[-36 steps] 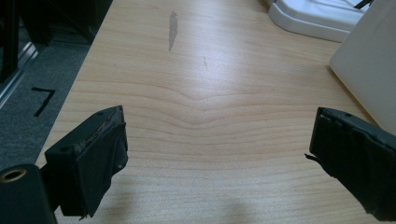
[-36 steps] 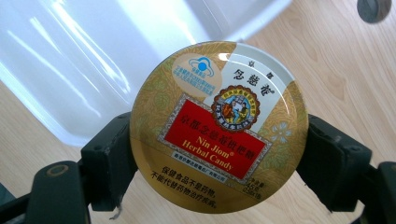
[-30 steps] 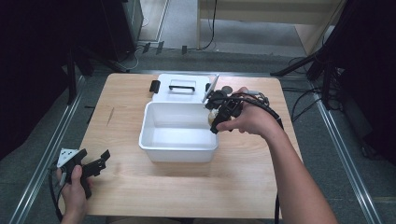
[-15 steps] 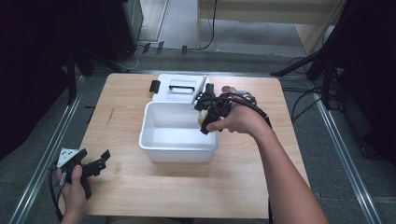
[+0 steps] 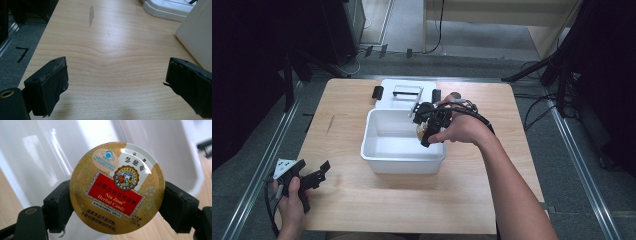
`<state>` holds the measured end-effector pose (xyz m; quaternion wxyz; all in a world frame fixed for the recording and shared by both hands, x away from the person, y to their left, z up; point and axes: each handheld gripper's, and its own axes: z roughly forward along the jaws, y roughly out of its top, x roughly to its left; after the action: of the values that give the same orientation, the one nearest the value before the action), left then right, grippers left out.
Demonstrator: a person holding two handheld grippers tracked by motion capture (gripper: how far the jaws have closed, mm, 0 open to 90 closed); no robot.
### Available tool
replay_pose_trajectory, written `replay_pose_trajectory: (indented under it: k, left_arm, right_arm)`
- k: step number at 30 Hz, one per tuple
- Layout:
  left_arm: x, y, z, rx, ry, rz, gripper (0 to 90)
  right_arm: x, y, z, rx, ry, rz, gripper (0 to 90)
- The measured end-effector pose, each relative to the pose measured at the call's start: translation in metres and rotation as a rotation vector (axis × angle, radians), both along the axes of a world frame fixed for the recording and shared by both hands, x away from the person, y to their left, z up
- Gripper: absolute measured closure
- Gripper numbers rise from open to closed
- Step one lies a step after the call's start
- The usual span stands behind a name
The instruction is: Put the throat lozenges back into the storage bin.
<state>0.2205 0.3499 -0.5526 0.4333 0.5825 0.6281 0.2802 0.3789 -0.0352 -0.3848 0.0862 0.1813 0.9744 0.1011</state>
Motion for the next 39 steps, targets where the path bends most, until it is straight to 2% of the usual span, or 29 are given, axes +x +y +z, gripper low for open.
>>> replay_pose_trajectory:
  k: [1, 2, 3, 6, 11, 15, 17, 25, 29, 30, 33, 39]
  left_arm:
    - [0.0, 0.0, 0.0, 0.0, 0.0, 0.0, 4.8]
    - [0.0, 0.0, 0.0, -0.001, 0.0, 0.0, 4.8]
    - [0.0, 0.0, 0.0, 0.0, 0.001, -0.001, 4.8]
    - [0.0, 0.0, 0.0, 0.0, 0.0, 0.0, 4.8]
    - [0.0, 0.0, 0.0, 0.0, 0.001, 0.0, 4.8]
    - [0.0, 0.0, 0.0, 0.003, 0.003, -0.003, 4.8]
    - [0.0, 0.0, 0.0, 0.004, 0.004, -0.003, 4.8]
    - [0.0, 0.0, 0.0, 0.004, 0.003, -0.004, 4.8]
    - [0.0, 0.0, 0.0, 0.004, 0.003, -0.004, 4.8]
    - [0.0, 0.0, 0.0, 0.004, 0.003, -0.004, 4.8]
    - [0.0, 0.0, 0.0, 0.004, 0.003, -0.005, 4.8]
    - [0.0, 0.0, 0.0, 0.005, 0.004, -0.007, 4.9]
  right_arm:
    - [0.0, 0.0, -0.002, 0.007, -0.002, 0.035, 20.4]
    - [0.0, 0.0, -0.002, 0.007, -0.002, 0.035, 20.4]
    - [0.0, 0.0, -0.004, 0.005, -0.01, 0.061, 20.4]
    - [0.002, -0.001, -0.012, -0.032, -0.041, 0.136, 20.4]
    - [0.005, -0.003, -0.024, -0.08, -0.055, 0.178, 20.4]
    - [0.004, -0.002, -0.029, -0.091, -0.058, 0.197, 20.4]
    - [0.005, 0.001, -0.034, -0.114, -0.074, 0.232, 20.4]
    - [0.003, 0.01, -0.044, -0.155, -0.08, 0.262, 20.5]
    - [0.0, 0.02, -0.052, -0.216, -0.063, 0.261, 20.5]
    - [0.0, 0.02, -0.052, -0.216, -0.063, 0.261, 20.5]
    - [0.0, 0.026, -0.06, -0.257, -0.038, 0.263, 20.5]
    - [0.002, 0.03, -0.068, -0.29, -0.025, 0.255, 20.4]
